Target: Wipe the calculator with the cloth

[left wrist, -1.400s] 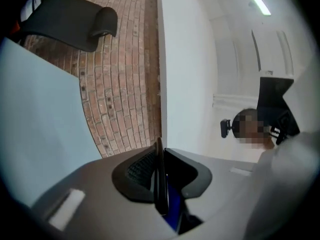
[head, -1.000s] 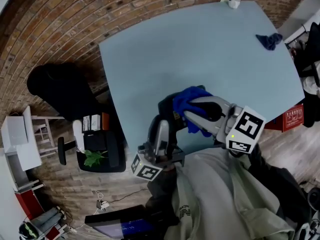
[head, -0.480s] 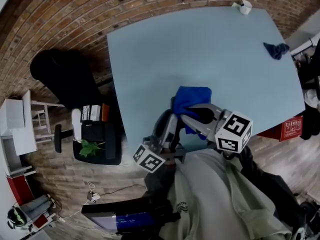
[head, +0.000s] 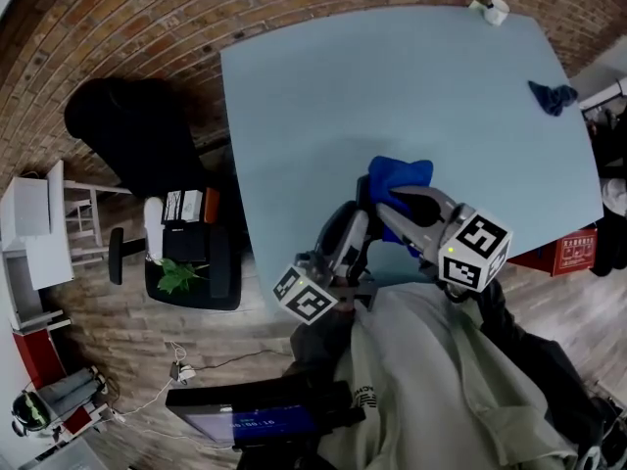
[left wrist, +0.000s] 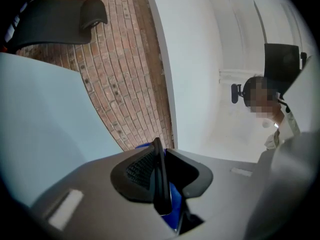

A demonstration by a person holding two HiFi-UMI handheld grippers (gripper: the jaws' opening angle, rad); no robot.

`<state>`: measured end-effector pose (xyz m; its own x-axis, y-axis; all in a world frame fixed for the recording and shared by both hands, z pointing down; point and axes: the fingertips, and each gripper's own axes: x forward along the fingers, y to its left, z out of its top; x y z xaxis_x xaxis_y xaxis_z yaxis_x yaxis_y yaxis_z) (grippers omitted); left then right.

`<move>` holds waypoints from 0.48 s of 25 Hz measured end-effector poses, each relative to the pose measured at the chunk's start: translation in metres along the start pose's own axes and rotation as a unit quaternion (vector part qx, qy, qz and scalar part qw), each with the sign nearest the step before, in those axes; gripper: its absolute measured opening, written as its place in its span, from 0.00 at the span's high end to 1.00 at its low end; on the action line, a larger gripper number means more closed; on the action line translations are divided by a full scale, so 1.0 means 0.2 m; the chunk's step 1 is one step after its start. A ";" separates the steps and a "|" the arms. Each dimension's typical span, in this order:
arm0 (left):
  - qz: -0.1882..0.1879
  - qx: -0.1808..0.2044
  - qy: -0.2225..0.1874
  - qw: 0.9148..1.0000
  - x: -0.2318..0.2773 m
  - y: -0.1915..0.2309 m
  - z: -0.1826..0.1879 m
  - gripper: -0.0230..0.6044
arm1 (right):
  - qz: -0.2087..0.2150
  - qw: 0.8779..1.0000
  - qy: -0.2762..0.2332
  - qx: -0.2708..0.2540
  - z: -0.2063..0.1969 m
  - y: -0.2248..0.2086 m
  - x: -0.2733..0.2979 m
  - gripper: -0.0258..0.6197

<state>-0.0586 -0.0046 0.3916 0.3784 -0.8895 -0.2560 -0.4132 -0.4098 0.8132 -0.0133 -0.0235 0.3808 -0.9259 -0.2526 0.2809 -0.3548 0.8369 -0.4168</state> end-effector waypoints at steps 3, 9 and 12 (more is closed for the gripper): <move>-0.004 -0.008 -0.004 1.000 -0.01 0.01 0.01 0.86 | 0.038 0.999 0.000 -0.020 0.01 0.10 0.05 0.87; -0.007 0.020 0.013 1.000 -0.02 -0.02 0.02 0.86 | -0.061 0.998 -0.034 -0.001 0.09 -0.23 -0.09 0.87; -0.014 0.016 0.019 1.000 0.00 -0.02 -0.01 0.86 | -0.082 0.996 -0.024 0.001 0.08 -0.27 -0.12 0.87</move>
<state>-0.0553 -0.0016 0.3893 0.4206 -0.8696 -0.2585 -0.4286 -0.4416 0.7882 0.0255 -0.0712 0.3827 -0.8610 -0.4076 0.3041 -0.5011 0.7823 -0.3700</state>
